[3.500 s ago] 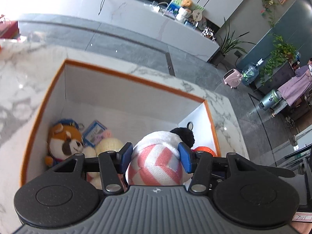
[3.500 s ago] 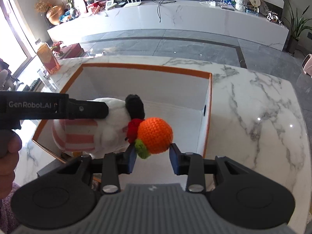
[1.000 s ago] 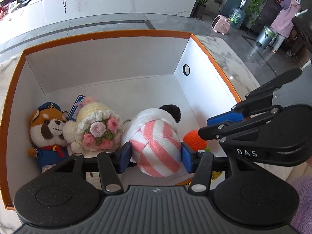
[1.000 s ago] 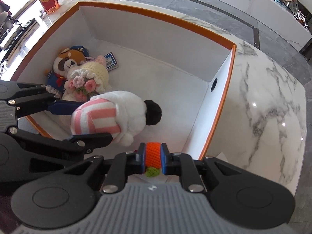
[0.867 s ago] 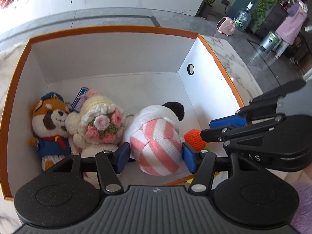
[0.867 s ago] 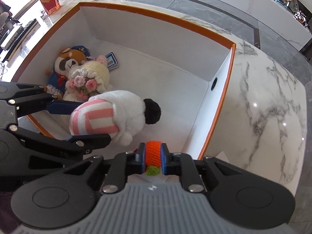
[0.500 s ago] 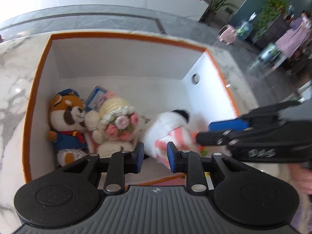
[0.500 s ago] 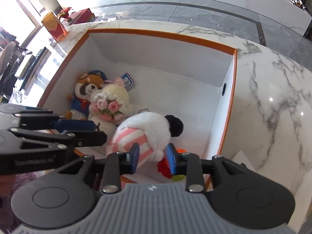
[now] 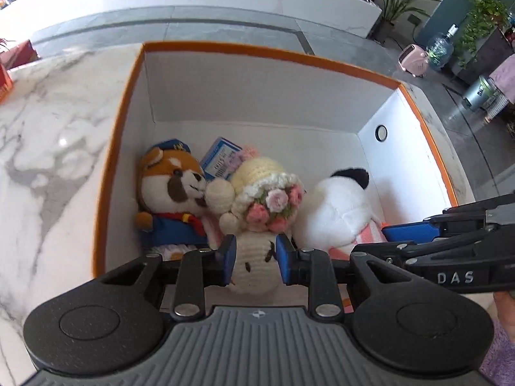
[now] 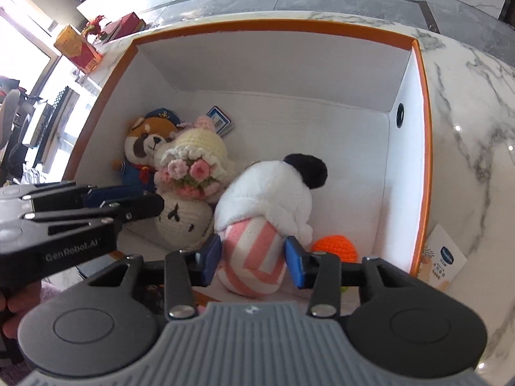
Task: Organize objects
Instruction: 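Lower both held toys beside the other plushes and open both grippers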
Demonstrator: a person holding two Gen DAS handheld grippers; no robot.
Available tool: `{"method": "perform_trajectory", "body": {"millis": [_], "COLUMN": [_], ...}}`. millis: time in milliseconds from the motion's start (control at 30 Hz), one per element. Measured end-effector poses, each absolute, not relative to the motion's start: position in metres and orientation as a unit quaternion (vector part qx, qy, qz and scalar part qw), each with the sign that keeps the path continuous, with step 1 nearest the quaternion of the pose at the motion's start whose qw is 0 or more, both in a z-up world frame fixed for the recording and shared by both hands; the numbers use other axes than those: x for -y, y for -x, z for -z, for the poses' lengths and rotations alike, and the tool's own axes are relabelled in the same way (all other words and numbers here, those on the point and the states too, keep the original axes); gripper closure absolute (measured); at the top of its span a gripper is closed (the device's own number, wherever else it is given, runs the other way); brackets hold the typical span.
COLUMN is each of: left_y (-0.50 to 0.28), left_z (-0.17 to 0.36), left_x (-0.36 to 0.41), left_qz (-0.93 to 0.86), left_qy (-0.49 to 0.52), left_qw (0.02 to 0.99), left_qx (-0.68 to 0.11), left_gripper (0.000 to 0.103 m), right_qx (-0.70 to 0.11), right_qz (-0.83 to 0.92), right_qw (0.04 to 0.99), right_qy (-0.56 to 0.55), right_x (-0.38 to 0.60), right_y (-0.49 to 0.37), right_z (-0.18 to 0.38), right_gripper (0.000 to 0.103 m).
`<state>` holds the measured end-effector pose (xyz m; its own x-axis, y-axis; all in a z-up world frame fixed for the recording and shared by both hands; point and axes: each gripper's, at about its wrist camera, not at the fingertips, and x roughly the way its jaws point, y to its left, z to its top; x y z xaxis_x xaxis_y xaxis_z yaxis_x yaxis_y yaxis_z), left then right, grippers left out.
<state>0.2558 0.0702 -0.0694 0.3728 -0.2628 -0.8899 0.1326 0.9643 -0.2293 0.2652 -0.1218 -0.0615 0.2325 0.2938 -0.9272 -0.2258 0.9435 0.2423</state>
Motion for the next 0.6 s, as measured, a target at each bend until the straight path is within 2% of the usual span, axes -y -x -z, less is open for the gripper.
{"method": "perform_trajectory", "body": {"millis": [200, 400, 600], "left_y": [-0.256, -0.251, -0.221], "left_z": [0.090, 0.086, 0.050], "left_x": [-0.066, -0.069, -0.081], "left_qz": [0.124, 0.121, 0.138], "left_qy": [0.065, 0.073, 0.090], "left_qw": [0.805, 0.806, 0.843], "left_qx": [-0.577, -0.574, -0.513], "left_gripper": [0.076, 0.079, 0.077], "right_qx": [-0.610, -0.624, -0.565], "right_qz": [-0.167, -0.179, -0.180], "right_qw": [0.773, 0.757, 0.805], "right_qy": [-0.051, -0.074, -0.031], "right_x": [0.126, 0.128, 0.126], "right_y": [-0.265, -0.270, -0.248], "right_z": [0.082, 0.090, 0.060], "right_gripper": [0.062, 0.062, 0.052]}}
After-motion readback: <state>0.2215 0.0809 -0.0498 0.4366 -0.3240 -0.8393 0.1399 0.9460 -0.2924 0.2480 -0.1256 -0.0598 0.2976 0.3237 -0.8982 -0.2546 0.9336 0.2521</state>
